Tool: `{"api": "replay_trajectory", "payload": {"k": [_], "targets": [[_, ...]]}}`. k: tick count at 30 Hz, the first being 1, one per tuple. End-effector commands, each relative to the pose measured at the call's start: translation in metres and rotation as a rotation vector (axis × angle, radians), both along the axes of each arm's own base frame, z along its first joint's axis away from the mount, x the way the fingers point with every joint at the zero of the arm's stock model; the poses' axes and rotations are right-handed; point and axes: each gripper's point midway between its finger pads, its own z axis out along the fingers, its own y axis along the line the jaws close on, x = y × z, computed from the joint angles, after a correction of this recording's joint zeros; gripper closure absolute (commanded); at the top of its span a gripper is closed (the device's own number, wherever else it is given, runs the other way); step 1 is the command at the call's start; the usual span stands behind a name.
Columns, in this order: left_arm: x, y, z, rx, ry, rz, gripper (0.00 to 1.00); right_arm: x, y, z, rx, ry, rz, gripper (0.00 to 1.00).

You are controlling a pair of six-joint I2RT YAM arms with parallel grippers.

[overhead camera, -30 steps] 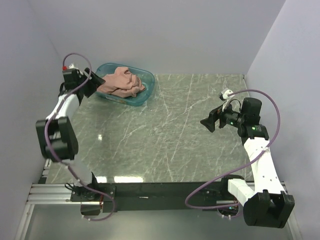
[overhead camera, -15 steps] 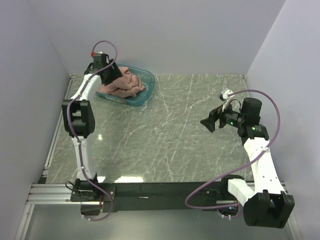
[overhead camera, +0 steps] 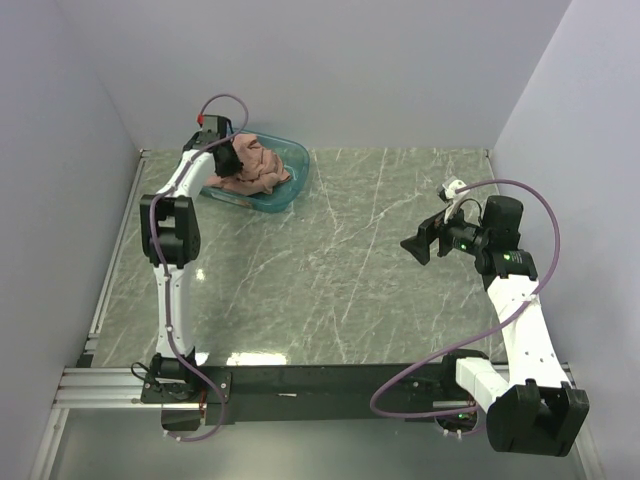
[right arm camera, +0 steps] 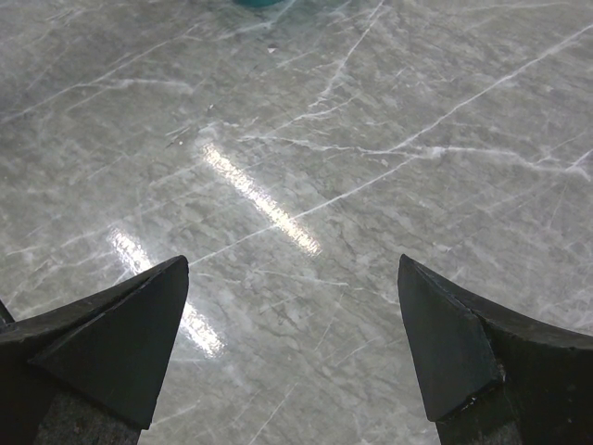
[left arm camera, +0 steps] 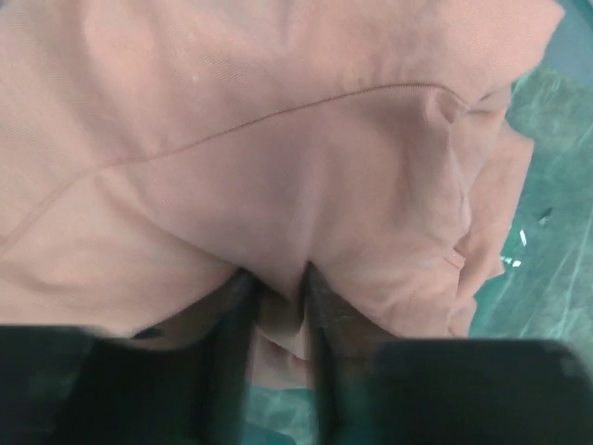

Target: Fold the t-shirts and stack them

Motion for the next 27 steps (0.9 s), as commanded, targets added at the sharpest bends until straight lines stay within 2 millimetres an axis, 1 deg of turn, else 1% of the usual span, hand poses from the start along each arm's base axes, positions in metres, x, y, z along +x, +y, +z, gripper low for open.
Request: {"api": "replay_trajectory", "payload": {"k": [1, 2, 3, 4, 5, 6, 7, 8, 9, 10, 11, 12, 13, 14, 15, 16, 17, 19, 20, 22, 23, 25, 27], "targets": [[0.016, -0.011, 0.032, -0.039, -0.1, -0.052, 0.73, 0.002, -0.001, 0.004, -0.001, -0.031, 0.006, 0.0], [0.021, -0.013, 0.058, -0.047, -0.169, -0.066, 0.86, 0.002, -0.001, 0.004, 0.0, -0.03, 0.007, 0.0], [0.018, -0.016, 0.065, -0.058, -0.189, -0.086, 0.93, 0.002, -0.001, 0.005, 0.002, -0.032, 0.007, 0.0], [0.017, -0.021, 0.078, -0.069, -0.222, -0.108, 0.98, 0.002, -0.002, 0.005, 0.002, -0.035, 0.005, 0.0], [0.017, -0.028, 0.13, -0.093, -0.352, -0.149, 1.0, 0.002, -0.003, 0.006, 0.004, -0.037, 0.003, 0.0], [0.005, -0.033, 0.129, -0.111, -0.358, -0.18, 1.0, 0.002, -0.004, 0.005, 0.004, -0.036, 0.0, 0.0], [0.0, -0.034, 0.148, -0.112, -0.408, -0.184, 1.0, 0.002, -0.004, 0.006, 0.006, -0.038, -0.001, 0.0], [-0.009, -0.041, 0.171, -0.131, -0.471, -0.229, 1.0, 0.002, -0.005, 0.006, 0.007, -0.036, -0.001, 0.0], [-0.027, -0.045, 0.213, -0.142, -0.583, -0.261, 1.0, 0.002, -0.005, 0.006, 0.008, -0.036, -0.001, 0.0], [-0.04, -0.053, 0.236, -0.159, -0.646, -0.3, 1.0, 0.002, -0.005, 0.006, 0.007, -0.037, -0.001, 0.0], [-0.069, -0.062, 0.283, -0.183, -0.738, -0.364, 1.0, 0.002, -0.006, 0.007, 0.005, -0.04, -0.005, 0.0], [-0.082, -0.069, 0.298, -0.192, -0.808, -0.404, 1.0, 0.003, -0.007, 0.005, 0.002, -0.035, -0.01, 0.0], [-0.099, -0.079, 0.317, -0.202, -0.853, -0.446, 1.0, 0.004, -0.008, 0.005, -0.002, -0.038, -0.015, 0.0], [-0.127, -0.083, 0.352, -0.207, -0.934, -0.484, 1.0, 0.004, -0.009, 0.005, -0.003, -0.038, -0.018, 0.0], [-0.143, -0.093, 0.358, -0.226, -0.952, -0.535, 1.0, 0.004, -0.011, 0.005, -0.004, -0.038, -0.025, 0.0], [-0.159, -0.102, 0.374, -0.241, -0.993, -0.574, 1.0, 0.004, -0.012, 0.005, -0.006, -0.04, -0.027, 0.0], [-0.184, -0.106, 0.399, -0.259, -1.05, -0.609, 1.0, 0.004, -0.012, 0.005, -0.006, -0.039, -0.03, 0.0], [-0.212, -0.121, 0.413, -0.296, -1.082, -0.684, 1.0, 0.005, -0.016, 0.008, -0.004, -0.049, -0.043, 0.0], [-0.23, -0.123, 0.425, -0.301, -1.115, -0.705, 1.0, 0.005, -0.017, 0.008, -0.003, -0.047, -0.048, 0.0], [-0.252, -0.133, 0.434, -0.327, -1.13, -0.758, 1.0, 0.006, -0.021, 0.01, -0.001, -0.055, -0.061, 0.0], [-0.266, -0.134, 0.443, -0.332, -1.153, -0.776, 1.0, 0.006, -0.023, 0.01, 0.001, -0.056, -0.067, 0.0], [-0.281, -0.141, 0.445, -0.358, -1.152, -0.811, 1.0, 0.006, -0.028, 0.013, 0.005, -0.063, -0.084, 0.0], [-0.295, -0.147, 0.443, -0.38, -1.142, -0.844, 1.0, 0.006, -0.031, 0.014, 0.008, -0.066, -0.094, 0.0]]}}
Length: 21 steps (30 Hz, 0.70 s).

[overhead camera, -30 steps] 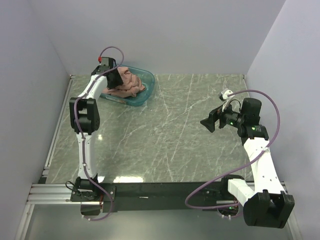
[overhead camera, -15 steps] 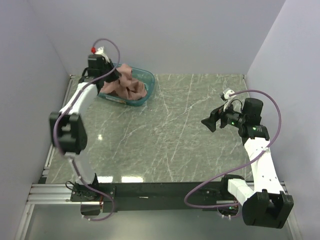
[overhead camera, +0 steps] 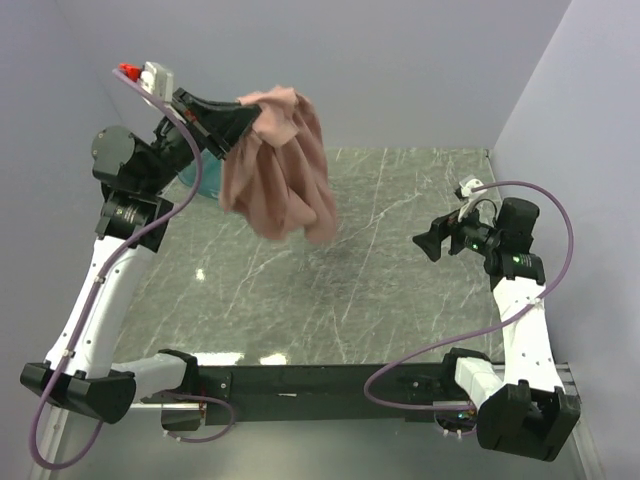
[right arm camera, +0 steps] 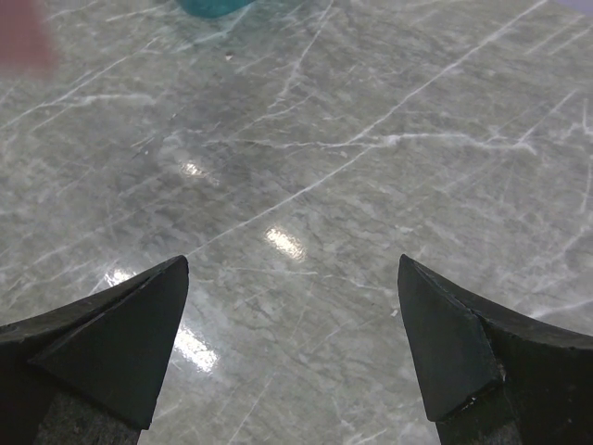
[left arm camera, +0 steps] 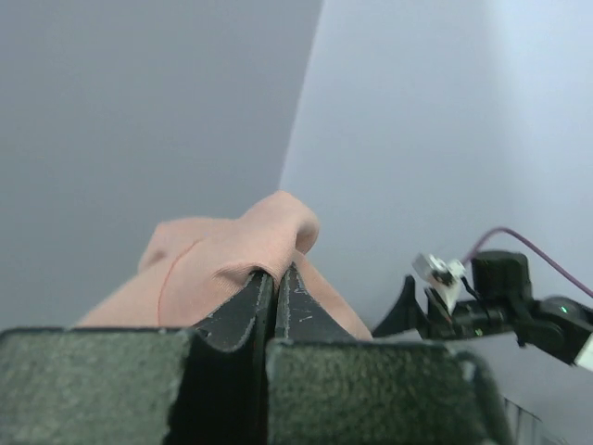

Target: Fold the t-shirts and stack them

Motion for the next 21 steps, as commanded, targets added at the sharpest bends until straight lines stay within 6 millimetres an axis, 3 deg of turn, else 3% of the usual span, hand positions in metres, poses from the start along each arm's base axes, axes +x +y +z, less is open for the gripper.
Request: {"api": "replay_trajectory", "payload": {"k": [1, 5, 13, 21], "targets": [[-0.01, -0.019, -0.022, 0.025, 0.051, -0.108, 1.0, 0.001, -0.008, 0.01, 0.0, -0.052, -0.02, 0.0], [-0.023, -0.033, -0.05, 0.047, 0.104, -0.182, 1.0, 0.001, -0.014, 0.012, 0.005, -0.058, -0.036, 0.0], [-0.069, -0.08, -0.108, 0.16, 0.202, -0.403, 1.0, 0.003, -0.017, 0.007, 0.002, -0.052, -0.047, 0.0], [-0.101, -0.096, -0.116, 0.184, 0.203, -0.476, 1.0, 0.003, -0.018, 0.005, -0.001, -0.049, -0.05, 0.0]]}}
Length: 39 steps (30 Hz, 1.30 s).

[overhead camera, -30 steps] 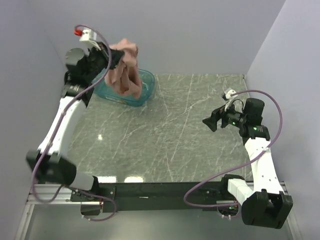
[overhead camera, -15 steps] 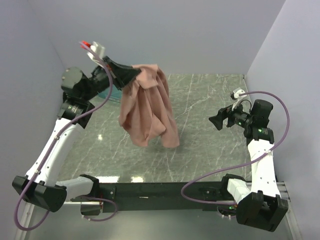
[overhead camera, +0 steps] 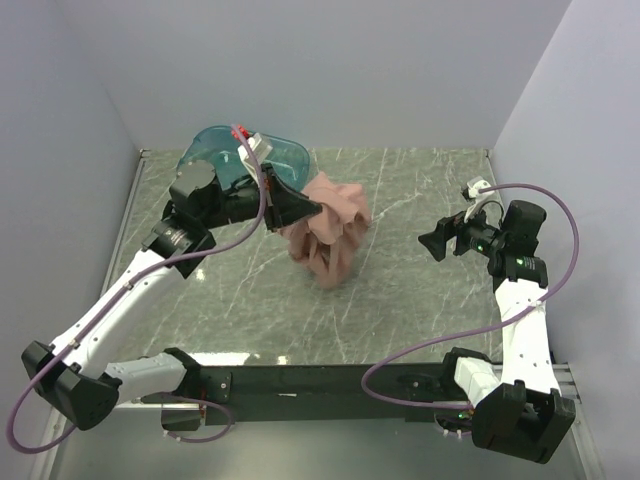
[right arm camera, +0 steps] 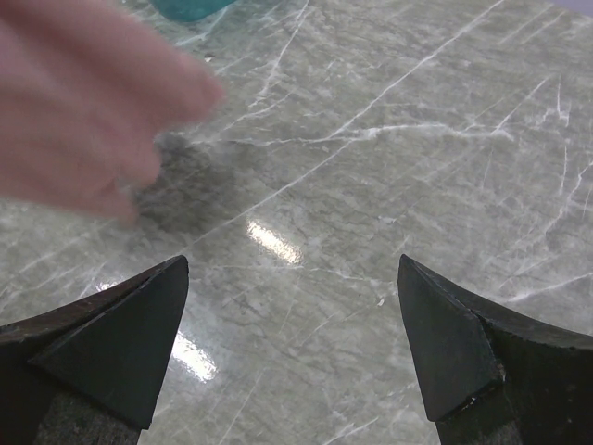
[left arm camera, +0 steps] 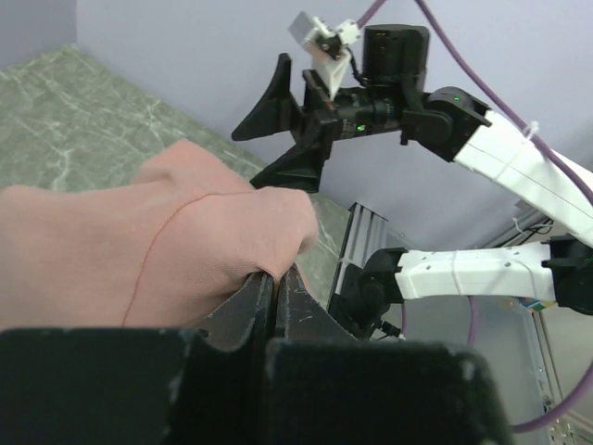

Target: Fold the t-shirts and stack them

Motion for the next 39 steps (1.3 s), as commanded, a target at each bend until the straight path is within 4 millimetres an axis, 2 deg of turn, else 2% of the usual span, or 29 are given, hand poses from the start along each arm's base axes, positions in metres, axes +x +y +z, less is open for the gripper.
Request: {"api": "replay_trajectory", "payload": {"k": [1, 4, 6, 7, 9, 10, 12, 13, 14, 15, 18, 19, 21, 22, 23, 25, 27, 33, 37, 39], "targets": [[-0.022, 0.004, 0.033, -0.062, -0.126, -0.034, 1.0, 0.002, -0.001, 0.005, -0.008, -0.04, 0.007, 0.0], [-0.018, -0.002, 0.017, -0.039, -0.096, -0.034, 0.99, 0.002, -0.002, 0.004, -0.013, -0.041, 0.003, 0.0], [-0.016, -0.008, -0.007, -0.005, -0.058, -0.045, 0.98, 0.002, -0.003, 0.005, -0.015, -0.041, -0.001, 0.0], [-0.009, -0.012, -0.031, 0.031, -0.013, -0.033, 0.91, 0.002, -0.004, 0.006, -0.015, -0.044, -0.003, 0.0], [-0.004, -0.016, -0.065, 0.099, 0.047, -0.017, 0.76, 0.002, -0.005, 0.005, -0.017, -0.043, -0.007, 0.0], [0.0, -0.018, -0.088, 0.15, 0.098, -0.006, 0.6, 0.002, -0.005, 0.005, -0.018, -0.043, -0.006, 0.0], [0.01, -0.011, -0.129, 0.272, 0.171, 0.069, 0.5, 0.002, -0.005, 0.003, -0.017, -0.039, -0.004, 0.0], [0.018, -0.007, -0.142, 0.326, 0.186, 0.123, 0.42, 0.002, -0.005, 0.003, -0.018, -0.04, -0.004, 0.0], [0.023, -0.001, -0.15, 0.366, 0.188, 0.17, 0.38, 0.003, -0.005, 0.002, -0.018, -0.038, -0.002, 0.0], [0.036, 0.01, -0.156, 0.413, 0.167, 0.261, 0.37, 0.002, -0.004, 0.001, -0.015, -0.035, 0.003, 0.0], [0.047, 0.032, -0.153, 0.449, 0.12, 0.39, 0.31, 0.0, -0.002, -0.004, -0.013, -0.02, 0.026, 0.0], [0.048, 0.038, -0.144, 0.445, 0.079, 0.414, 0.25, -0.002, 0.001, -0.005, -0.007, -0.016, 0.046, 0.0], [0.059, 0.057, -0.141, 0.472, 0.04, 0.531, 0.15, -0.004, 0.005, -0.01, -0.003, -0.002, 0.077, 0.0], [0.061, 0.068, -0.137, 0.472, 0.025, 0.589, 0.03, -0.006, 0.008, -0.01, 0.005, -0.001, 0.097, 0.0], [0.064, 0.078, -0.143, 0.491, 0.026, 0.642, 0.01, -0.006, 0.01, -0.012, 0.006, 0.005, 0.11, 0.0], [0.07, 0.102, -0.144, 0.513, 0.02, 0.761, 0.01, -0.008, 0.014, -0.015, 0.009, 0.009, 0.128, 0.0], [0.069, 0.11, -0.158, 0.535, 0.046, 0.773, 0.01, -0.01, 0.021, -0.018, 0.009, 0.013, 0.167, 0.0], [0.058, 0.109, -0.194, 0.61, 0.1, 0.701, 0.02, -0.018, 0.04, -0.032, -0.002, 0.049, 0.262, 0.0], [0.052, 0.105, -0.227, 0.738, 0.086, 0.588, 0.14, -0.023, 0.047, -0.04, -0.013, 0.053, 0.313, 0.0], [0.049, 0.104, -0.239, 0.784, 0.063, 0.537, 0.14, -0.026, 0.05, -0.044, -0.019, 0.054, 0.337, 0.01]]}}
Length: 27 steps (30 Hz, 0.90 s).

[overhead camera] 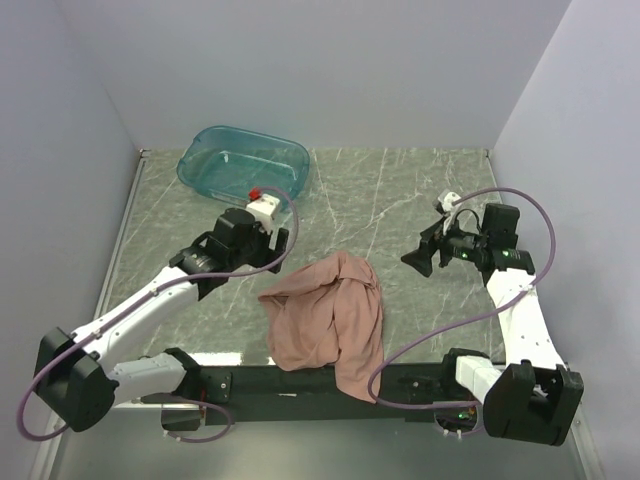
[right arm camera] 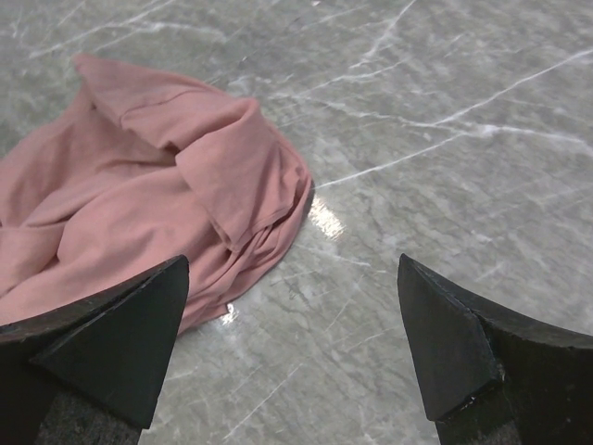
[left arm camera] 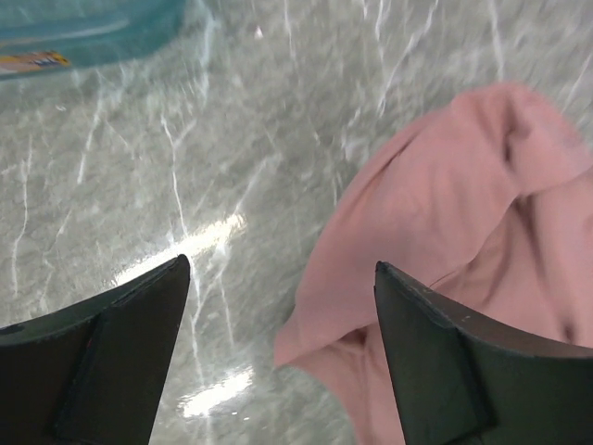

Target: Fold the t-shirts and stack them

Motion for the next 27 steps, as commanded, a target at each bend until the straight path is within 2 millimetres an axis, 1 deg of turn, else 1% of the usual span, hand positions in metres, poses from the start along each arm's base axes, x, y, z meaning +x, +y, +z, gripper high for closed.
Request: {"api": "replay_trajectory", "payload": {"k": [1, 3, 4, 6, 8, 9, 10, 12, 14, 22, 24, 26, 27], "targets": [[-0.008, 0.0, -0.023, 0.104, 0.019, -0.116, 0.14, -0.008, 0.01, -0.009, -0.003, -0.007, 0.075, 0.01], [-0.008, 0.006, -0.034, 0.153, 0.03, -0.122, 0.14, -0.01, 0.011, -0.013, -0.012, -0.011, 0.092, 0.01], [-0.01, 0.01, -0.045, 0.182, 0.06, -0.112, 0.14, -0.01, 0.012, -0.015, -0.021, -0.014, 0.099, 0.01], [-0.011, 0.013, -0.053, 0.234, 0.07, -0.144, 0.14, -0.01, 0.012, -0.018, -0.028, -0.008, 0.103, 0.01], [-0.018, 0.006, -0.062, 0.226, 0.11, -0.201, 0.15, -0.009, 0.012, -0.021, -0.038, 0.0, 0.102, 0.01], [-0.02, 0.005, -0.065, 0.234, 0.112, -0.226, 0.15, -0.009, 0.012, -0.023, -0.042, 0.004, 0.104, 0.01], [-0.025, 0.003, -0.073, 0.238, 0.136, -0.255, 0.16, -0.009, 0.013, -0.025, -0.044, 0.013, 0.106, 0.01], [-0.03, 0.002, -0.082, 0.27, 0.147, -0.287, 0.17, -0.008, 0.012, -0.027, -0.051, 0.019, 0.104, 0.01], [-0.031, 0.001, -0.084, 0.287, 0.153, -0.296, 0.18, -0.008, 0.012, -0.027, -0.056, 0.017, 0.102, 0.01], [-0.033, 0.003, -0.079, 0.293, 0.112, -0.313, 0.19, -0.006, 0.012, -0.029, -0.062, 0.023, 0.096, 0.01], [-0.024, 0.011, -0.075, 0.324, 0.087, -0.256, 0.19, -0.006, 0.013, -0.029, -0.063, 0.023, 0.099, 0.01], [-0.006, 0.015, -0.058, 0.331, 0.027, -0.185, 0.2, -0.006, 0.014, -0.03, -0.062, 0.028, 0.101, 0.01], [0.004, 0.02, -0.051, 0.34, 0.0, -0.137, 0.21, -0.006, 0.014, -0.03, -0.064, 0.025, 0.103, 0.01]]}}
